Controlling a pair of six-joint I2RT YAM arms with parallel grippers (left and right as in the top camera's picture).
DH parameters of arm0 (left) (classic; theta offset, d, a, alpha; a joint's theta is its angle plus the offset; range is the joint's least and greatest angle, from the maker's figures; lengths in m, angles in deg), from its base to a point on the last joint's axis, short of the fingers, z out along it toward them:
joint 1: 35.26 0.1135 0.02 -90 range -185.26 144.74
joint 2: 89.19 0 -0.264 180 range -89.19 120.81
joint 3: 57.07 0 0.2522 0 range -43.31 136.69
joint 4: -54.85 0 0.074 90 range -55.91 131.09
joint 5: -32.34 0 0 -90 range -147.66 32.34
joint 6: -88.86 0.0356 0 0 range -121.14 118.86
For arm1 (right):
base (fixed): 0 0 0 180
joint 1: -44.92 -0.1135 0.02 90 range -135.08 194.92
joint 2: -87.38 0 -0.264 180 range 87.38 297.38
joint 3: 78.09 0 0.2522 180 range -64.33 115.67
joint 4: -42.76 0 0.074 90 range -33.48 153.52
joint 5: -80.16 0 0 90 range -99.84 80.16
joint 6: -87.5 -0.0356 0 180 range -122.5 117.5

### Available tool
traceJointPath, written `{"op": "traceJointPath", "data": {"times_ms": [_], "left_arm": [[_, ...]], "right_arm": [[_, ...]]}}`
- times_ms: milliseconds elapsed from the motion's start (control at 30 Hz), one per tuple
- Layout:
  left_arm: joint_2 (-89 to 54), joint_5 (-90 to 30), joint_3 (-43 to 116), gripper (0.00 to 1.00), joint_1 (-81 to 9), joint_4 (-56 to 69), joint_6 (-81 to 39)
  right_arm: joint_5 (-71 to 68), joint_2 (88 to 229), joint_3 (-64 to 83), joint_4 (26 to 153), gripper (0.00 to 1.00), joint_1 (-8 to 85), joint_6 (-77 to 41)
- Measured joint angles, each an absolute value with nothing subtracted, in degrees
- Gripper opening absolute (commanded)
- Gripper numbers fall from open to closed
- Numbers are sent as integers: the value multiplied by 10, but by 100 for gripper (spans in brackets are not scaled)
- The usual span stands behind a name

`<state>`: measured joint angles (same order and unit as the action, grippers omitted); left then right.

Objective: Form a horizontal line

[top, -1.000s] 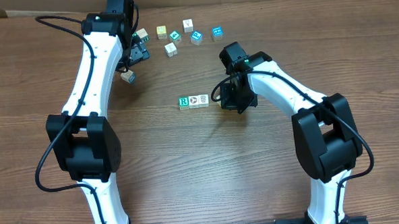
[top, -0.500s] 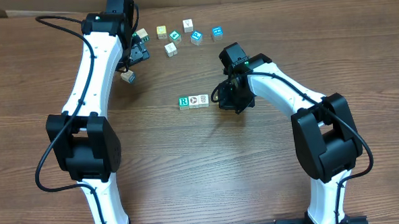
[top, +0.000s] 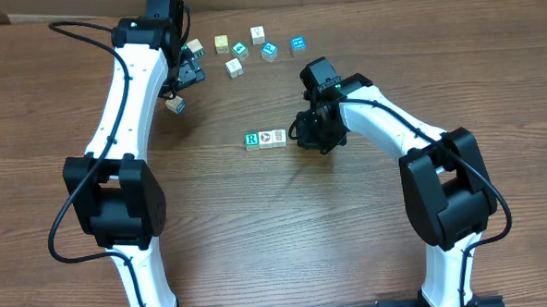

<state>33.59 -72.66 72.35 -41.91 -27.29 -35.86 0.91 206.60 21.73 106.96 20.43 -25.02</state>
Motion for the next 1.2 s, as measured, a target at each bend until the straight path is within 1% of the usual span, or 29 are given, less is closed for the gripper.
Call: {"op": "traceJointPath", "data": {"times_ms": [167,333,467,867,1200], "left_arm": [[336,-727,723,100,-419,-273,-359],[336,-727,723,100,-419,-273,-359],[336,-727,723,100,-419,-273,-359],[336,-727,723,100,-419,-273,-359],[336,-727,723,100,-419,-273,-359]], "right_arm": [[25,2066,217,1073,5,204,-250],[39,2066,227,1142,5,204,-249],[18,2066,265,1166,5,206,-249],[-117,2063,279,1150,4,213,-250],[-140,2066,270,1093,4,213,-250]]}}
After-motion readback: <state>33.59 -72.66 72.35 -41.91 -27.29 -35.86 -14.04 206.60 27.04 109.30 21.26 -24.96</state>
